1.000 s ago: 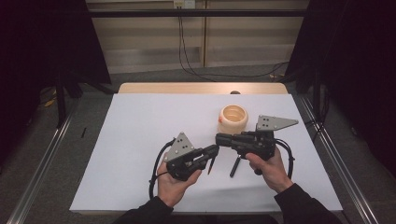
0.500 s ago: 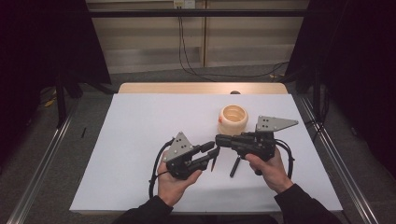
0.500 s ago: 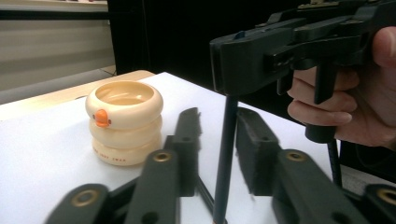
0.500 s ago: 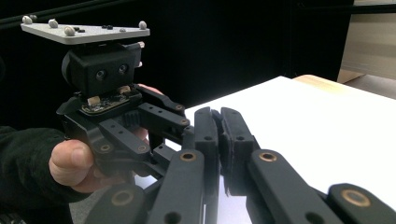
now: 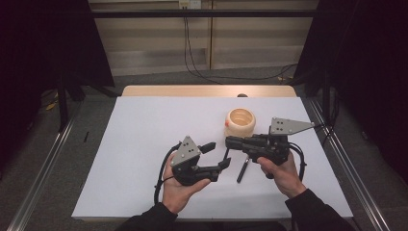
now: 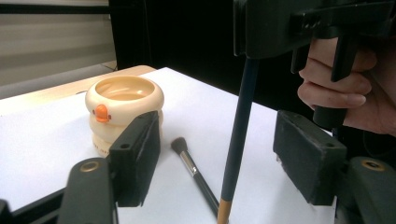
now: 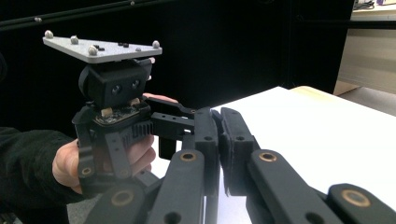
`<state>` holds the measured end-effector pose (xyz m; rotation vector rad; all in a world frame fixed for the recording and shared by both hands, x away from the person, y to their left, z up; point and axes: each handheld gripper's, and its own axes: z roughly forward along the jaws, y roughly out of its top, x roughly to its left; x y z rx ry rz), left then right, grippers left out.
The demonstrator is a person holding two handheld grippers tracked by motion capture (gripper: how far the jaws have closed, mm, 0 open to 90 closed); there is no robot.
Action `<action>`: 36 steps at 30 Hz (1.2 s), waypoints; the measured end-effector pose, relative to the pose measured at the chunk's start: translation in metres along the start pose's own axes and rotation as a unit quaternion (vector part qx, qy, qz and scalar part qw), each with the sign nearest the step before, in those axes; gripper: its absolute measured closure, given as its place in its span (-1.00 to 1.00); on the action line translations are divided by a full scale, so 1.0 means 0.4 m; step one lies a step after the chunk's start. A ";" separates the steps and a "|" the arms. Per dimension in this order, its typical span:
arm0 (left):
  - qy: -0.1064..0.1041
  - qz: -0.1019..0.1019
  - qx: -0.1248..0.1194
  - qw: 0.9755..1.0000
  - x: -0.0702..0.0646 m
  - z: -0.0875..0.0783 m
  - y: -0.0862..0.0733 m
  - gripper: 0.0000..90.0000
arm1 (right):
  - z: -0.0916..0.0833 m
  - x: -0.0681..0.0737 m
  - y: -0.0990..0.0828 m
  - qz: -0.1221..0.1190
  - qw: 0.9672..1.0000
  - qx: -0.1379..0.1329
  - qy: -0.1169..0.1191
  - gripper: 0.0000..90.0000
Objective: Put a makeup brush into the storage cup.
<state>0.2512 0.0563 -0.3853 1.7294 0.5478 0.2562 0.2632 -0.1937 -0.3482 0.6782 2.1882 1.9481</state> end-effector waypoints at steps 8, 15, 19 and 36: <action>-0.009 0.011 0.001 1.000 0.008 0.017 -0.027 -0.63 | -0.011 -0.002 0.006 -0.003 1.000 -0.006 0.000 0.94; -0.016 -0.005 0.002 1.000 0.008 0.021 -0.054 -0.50 | -0.020 -0.002 0.011 -0.004 1.000 -0.010 0.000 0.94; -0.023 -0.009 0.010 1.000 0.005 0.031 -0.076 -0.33 | -0.025 -0.002 0.013 -0.003 1.000 -0.011 -0.002 0.94; -0.041 0.010 0.028 0.999 -0.002 0.031 -0.079 0.72 | -0.021 -0.001 0.008 0.006 1.000 -0.010 0.003 0.94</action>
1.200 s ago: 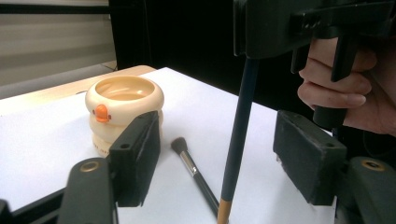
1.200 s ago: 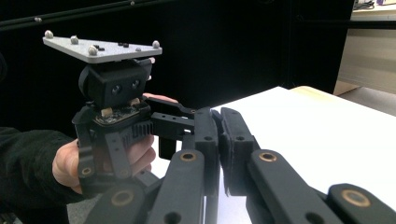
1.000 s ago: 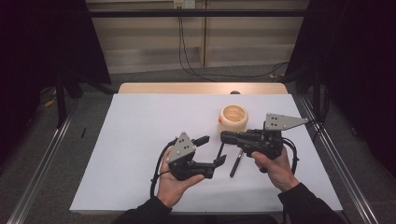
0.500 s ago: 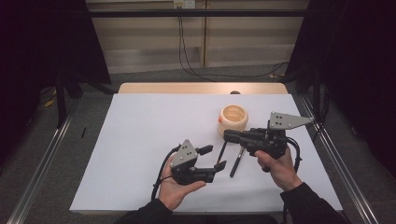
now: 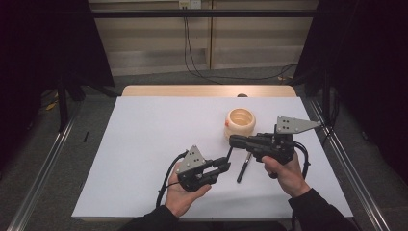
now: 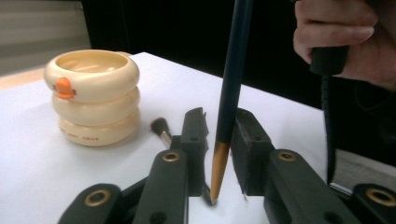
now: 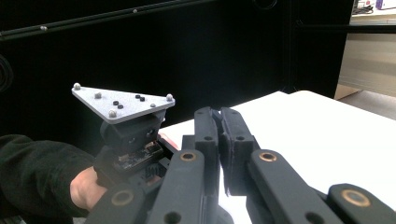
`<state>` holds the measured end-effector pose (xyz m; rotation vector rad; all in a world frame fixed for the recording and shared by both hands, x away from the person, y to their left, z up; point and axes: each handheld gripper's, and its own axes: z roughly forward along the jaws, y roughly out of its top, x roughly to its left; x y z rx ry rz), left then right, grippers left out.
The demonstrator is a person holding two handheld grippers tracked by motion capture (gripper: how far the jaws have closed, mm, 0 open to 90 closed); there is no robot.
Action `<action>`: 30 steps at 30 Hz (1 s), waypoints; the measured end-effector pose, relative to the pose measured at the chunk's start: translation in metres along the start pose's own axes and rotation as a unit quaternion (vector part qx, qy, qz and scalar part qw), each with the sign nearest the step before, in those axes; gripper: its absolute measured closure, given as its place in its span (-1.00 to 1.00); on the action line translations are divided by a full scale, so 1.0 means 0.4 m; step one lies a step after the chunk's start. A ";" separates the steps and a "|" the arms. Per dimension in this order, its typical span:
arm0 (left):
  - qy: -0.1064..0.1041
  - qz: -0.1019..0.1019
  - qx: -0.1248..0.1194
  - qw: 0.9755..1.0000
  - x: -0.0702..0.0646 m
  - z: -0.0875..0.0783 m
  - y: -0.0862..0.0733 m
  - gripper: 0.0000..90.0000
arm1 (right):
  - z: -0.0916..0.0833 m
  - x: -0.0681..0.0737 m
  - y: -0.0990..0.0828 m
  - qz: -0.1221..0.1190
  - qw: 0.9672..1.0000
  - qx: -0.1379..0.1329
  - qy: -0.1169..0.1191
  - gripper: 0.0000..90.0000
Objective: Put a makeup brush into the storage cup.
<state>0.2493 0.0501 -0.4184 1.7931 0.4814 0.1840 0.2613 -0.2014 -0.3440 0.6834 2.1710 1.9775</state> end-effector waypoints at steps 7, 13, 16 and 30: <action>-0.017 0.009 0.006 1.000 -0.002 0.001 0.003 0.86 | 0.001 -0.003 -0.003 0.003 1.000 -0.001 0.003 0.93; -0.024 -0.003 0.007 1.000 -0.005 0.000 0.009 0.87 | 0.004 -0.002 -0.004 -0.003 1.000 0.000 0.005 0.57; -0.027 -0.005 0.009 1.000 -0.003 0.000 0.008 0.87 | 0.006 -0.001 -0.005 -0.003 1.000 0.001 0.008 0.38; -0.037 -0.020 0.033 0.999 -0.005 -0.007 0.015 0.87 | -0.004 -0.009 -0.006 -0.007 1.000 0.000 -0.023 -0.56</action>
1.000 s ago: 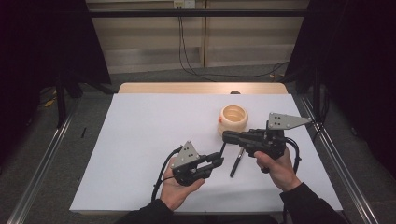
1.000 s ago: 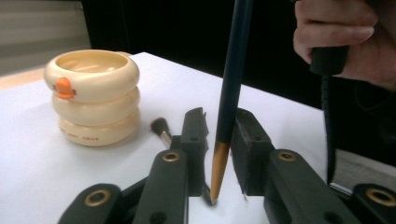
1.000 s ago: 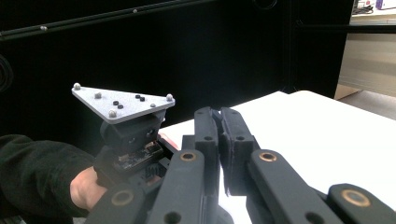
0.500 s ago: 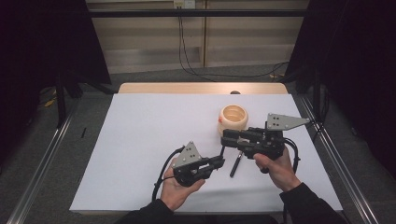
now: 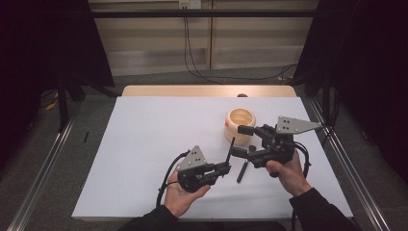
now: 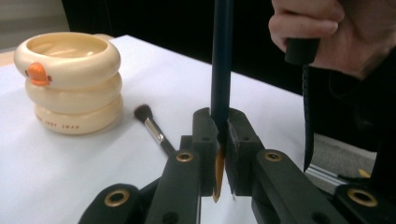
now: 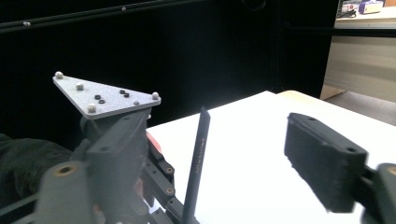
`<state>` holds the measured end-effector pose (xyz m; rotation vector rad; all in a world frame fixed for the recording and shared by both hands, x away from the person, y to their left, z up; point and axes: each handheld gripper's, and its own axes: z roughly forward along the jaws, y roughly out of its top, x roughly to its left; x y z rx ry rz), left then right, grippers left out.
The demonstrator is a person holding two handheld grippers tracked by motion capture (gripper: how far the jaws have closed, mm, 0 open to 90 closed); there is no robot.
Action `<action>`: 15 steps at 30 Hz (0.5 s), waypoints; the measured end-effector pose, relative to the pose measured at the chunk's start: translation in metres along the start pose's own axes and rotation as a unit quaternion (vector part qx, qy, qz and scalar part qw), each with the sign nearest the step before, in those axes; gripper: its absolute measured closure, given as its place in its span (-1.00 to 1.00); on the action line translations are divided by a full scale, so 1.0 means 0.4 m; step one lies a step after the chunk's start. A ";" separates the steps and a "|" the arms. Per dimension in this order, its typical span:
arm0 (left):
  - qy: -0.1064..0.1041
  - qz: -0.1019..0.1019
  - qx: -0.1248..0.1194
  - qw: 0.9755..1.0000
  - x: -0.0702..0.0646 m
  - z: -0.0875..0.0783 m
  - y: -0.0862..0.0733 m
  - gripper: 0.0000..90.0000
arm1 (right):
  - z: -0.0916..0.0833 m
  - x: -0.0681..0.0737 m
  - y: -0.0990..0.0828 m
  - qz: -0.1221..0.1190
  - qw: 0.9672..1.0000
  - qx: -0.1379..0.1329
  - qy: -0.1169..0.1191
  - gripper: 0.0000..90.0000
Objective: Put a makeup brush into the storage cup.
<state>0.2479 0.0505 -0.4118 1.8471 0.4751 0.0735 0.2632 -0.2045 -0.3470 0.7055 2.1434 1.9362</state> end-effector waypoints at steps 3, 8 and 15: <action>-0.001 -0.003 0.010 1.000 -0.002 -0.004 0.005 0.87 | -0.004 -0.002 0.000 -0.006 1.000 0.004 -0.002 -0.58; -0.008 0.002 0.025 1.000 -0.003 -0.015 0.015 0.87 | -0.003 -0.002 0.000 -0.008 1.000 0.014 -0.005 -0.57; -0.011 -0.009 0.058 0.998 0.005 -0.020 0.017 0.87 | -0.007 -0.004 -0.004 -0.010 1.000 0.027 0.003 -0.71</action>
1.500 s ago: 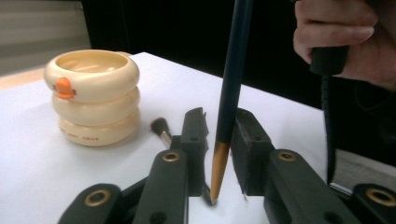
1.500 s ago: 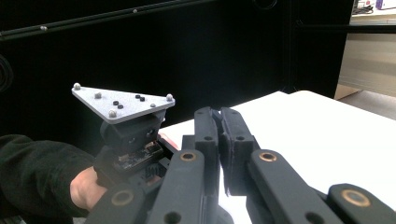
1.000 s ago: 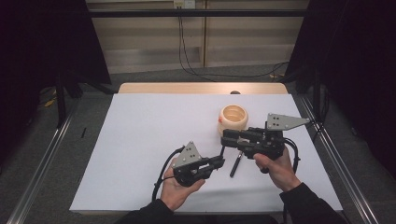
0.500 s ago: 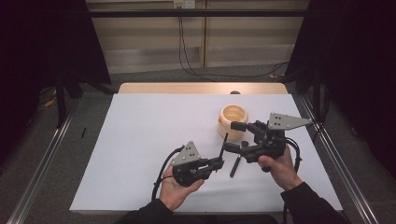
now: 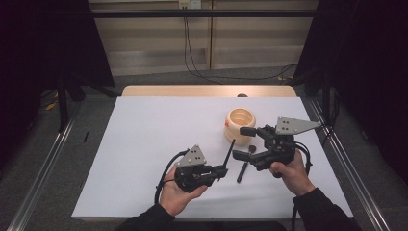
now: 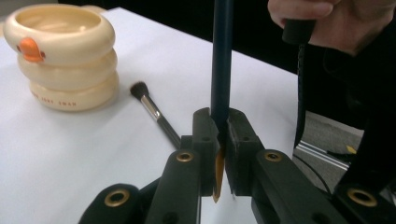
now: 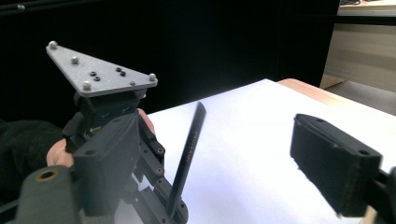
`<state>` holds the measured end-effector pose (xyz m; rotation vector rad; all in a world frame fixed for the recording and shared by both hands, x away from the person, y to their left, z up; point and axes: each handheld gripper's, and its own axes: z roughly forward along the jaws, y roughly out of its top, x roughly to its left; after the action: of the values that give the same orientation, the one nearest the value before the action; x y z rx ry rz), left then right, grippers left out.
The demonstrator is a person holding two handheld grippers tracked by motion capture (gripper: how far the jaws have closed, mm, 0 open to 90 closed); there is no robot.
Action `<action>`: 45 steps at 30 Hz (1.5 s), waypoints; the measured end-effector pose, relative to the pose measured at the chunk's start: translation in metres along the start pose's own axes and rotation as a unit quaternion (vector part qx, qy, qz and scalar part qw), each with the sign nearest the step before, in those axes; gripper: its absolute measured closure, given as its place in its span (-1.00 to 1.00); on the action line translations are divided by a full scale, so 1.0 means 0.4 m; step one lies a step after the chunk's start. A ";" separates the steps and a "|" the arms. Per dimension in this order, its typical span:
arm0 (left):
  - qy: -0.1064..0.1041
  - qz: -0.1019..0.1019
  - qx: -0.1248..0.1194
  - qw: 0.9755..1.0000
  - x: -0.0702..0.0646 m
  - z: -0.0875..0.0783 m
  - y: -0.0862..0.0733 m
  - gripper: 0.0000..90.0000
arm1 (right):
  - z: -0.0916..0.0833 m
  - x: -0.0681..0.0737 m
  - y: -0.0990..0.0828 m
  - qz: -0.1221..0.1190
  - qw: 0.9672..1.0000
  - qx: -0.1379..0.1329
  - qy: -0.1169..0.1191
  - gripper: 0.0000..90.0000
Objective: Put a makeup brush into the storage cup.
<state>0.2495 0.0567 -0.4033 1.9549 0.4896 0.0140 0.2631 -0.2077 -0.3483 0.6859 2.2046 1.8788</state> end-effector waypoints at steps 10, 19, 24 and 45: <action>0.000 -0.010 0.035 0.999 0.002 -0.002 0.004 0.87 | -0.012 -0.009 -0.013 -0.003 1.000 0.015 0.006 -0.83; 0.015 -0.009 0.068 0.998 0.015 -0.023 0.022 0.87 | -0.014 -0.014 -0.024 0.000 0.999 0.038 0.004 -0.83; 0.008 -0.006 0.093 0.996 0.020 -0.020 0.019 0.87 | -0.009 -0.014 -0.028 -0.017 0.998 0.066 -0.010 -0.71; 0.005 -0.003 0.155 0.988 0.027 -0.014 0.022 0.87 | -0.014 -0.019 -0.037 -0.035 0.991 0.128 0.009 -0.45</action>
<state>0.2612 0.0622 -0.3954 2.2591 0.5284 -0.0587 0.2640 -0.2175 -0.3629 0.6233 2.4735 1.5914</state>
